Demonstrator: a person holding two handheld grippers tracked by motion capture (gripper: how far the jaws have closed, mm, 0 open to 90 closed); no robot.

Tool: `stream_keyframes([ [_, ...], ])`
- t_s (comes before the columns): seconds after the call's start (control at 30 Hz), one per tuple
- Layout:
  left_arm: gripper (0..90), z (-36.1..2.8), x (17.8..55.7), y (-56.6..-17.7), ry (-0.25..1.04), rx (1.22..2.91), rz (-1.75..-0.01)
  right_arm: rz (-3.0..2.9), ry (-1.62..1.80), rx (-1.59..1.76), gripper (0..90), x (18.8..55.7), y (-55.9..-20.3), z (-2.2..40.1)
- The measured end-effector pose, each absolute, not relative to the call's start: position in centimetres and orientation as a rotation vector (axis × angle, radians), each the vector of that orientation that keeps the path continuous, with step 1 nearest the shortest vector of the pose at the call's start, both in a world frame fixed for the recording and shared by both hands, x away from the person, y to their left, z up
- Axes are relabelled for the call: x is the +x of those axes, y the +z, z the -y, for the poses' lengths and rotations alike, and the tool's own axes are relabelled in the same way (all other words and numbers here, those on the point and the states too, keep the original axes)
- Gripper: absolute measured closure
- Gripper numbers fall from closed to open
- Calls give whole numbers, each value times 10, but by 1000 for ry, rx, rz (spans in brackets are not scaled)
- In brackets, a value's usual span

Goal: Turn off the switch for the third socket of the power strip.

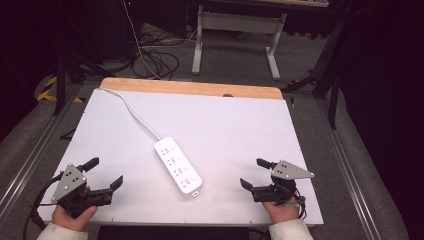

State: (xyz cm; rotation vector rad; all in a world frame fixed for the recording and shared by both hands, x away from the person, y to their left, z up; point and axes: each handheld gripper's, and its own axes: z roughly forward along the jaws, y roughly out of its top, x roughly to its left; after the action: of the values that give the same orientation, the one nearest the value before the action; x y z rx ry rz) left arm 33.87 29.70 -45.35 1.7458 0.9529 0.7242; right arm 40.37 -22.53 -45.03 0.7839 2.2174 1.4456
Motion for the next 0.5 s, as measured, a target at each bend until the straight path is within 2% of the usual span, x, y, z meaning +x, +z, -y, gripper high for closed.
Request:
stream_keyframes([
  [0.5, 67, -296, 335, -451, 787, 1740, -942, -2211, 1444, 769, 135, 402, -448, 226],
])
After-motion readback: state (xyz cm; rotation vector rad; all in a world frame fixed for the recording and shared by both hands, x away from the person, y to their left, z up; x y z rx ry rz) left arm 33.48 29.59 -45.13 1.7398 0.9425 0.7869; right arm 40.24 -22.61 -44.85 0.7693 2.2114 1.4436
